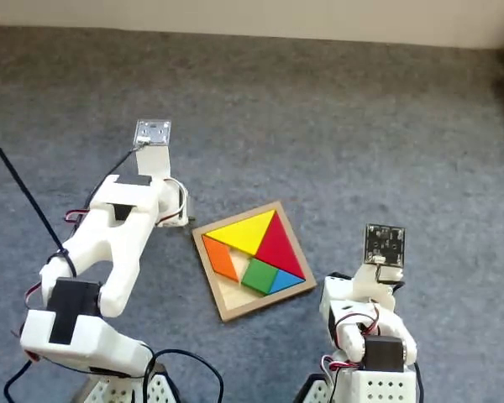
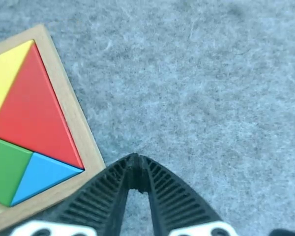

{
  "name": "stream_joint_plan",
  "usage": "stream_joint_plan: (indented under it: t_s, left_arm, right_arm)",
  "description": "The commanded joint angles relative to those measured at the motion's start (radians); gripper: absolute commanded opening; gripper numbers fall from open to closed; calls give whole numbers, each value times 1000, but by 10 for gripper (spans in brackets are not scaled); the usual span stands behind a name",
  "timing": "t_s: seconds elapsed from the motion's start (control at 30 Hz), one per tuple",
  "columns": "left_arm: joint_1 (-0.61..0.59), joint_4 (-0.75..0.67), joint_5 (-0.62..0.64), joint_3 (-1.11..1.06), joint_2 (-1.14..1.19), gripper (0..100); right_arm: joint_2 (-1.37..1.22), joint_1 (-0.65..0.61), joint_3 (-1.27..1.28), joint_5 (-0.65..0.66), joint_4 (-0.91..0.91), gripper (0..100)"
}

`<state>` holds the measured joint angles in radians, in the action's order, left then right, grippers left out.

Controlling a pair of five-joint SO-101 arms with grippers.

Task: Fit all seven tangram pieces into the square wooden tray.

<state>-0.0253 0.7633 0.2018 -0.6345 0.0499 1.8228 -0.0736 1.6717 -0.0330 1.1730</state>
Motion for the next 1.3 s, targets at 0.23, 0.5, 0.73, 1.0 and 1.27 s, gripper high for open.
stream_joint_plan:
  t_s: [0.23,0.5,0.73,1.0,1.27]
  left_arm:
    - [56,-11,3,47,-2,228]
    - [59,-15,-72,51,-2,202]
    - [59,-35,-72,51,-2,186]
    - [59,118,-74,260,171,156]
    - [59,282,-98,466,329,53]
  right_arm:
    - [13,12,140,-9,7,5]
    - [13,12,140,-9,7,5]
    - [13,12,140,-9,7,5]
    - [13,12,140,-9,7,5]
    - [13,12,140,-9,7,5]
